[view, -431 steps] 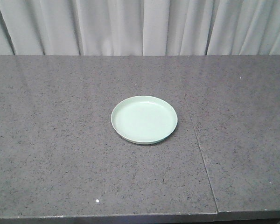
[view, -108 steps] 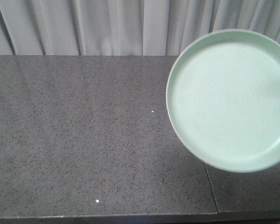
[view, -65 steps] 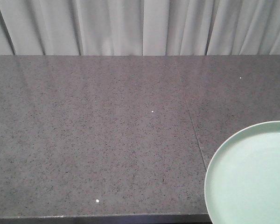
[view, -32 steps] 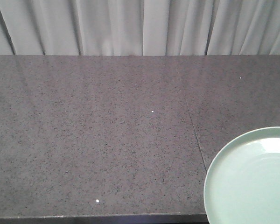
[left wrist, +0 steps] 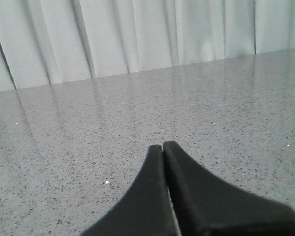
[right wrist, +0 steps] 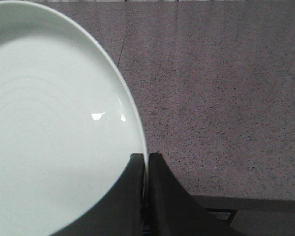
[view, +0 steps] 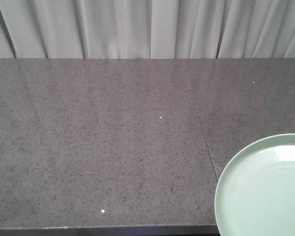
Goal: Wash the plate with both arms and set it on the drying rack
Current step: 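Hold the plate in the right gripper while the base turns away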
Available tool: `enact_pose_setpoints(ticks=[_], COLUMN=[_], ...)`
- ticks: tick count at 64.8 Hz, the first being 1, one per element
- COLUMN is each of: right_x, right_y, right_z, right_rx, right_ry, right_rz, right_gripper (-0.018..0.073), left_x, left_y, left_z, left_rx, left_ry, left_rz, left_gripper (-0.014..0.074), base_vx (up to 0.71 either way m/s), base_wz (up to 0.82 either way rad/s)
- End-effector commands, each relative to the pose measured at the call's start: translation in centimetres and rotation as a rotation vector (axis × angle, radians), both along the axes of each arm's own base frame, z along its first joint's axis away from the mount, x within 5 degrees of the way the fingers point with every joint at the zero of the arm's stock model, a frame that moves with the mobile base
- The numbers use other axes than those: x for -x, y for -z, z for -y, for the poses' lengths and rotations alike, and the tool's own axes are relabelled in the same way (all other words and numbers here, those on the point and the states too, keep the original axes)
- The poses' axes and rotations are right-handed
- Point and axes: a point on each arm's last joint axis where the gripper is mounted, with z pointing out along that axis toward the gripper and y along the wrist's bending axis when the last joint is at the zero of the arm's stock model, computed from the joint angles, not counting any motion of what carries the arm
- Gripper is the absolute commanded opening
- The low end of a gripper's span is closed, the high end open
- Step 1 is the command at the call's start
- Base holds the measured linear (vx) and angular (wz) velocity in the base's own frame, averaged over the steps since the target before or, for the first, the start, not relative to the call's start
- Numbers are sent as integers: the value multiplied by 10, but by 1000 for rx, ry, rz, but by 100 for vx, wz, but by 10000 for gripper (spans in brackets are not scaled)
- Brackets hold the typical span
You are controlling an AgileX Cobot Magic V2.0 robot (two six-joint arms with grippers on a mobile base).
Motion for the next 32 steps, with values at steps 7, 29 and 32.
enact_pose_setpoints(ticks=[7, 29, 32], right_x=[-3, -3, -3], right_y=[-12, -12, -12], right_z=[1, 1, 1], right_rx=[-6, -6, -6], right_ry=[14, 14, 14], right_rz=[77, 77, 77], right_gripper=[-1, -1, -1], left_x=[2, 2, 2], left_y=[-15, -15, -15], left_z=[-2, -2, -2], left_rx=[6, 6, 6], left_ry=[-18, -18, -18], left_rz=[108, 108, 108], left_gripper=[-6, -6, -6], base_vx=[-1, -4, -7], base_wz=[-1, 3, 10])
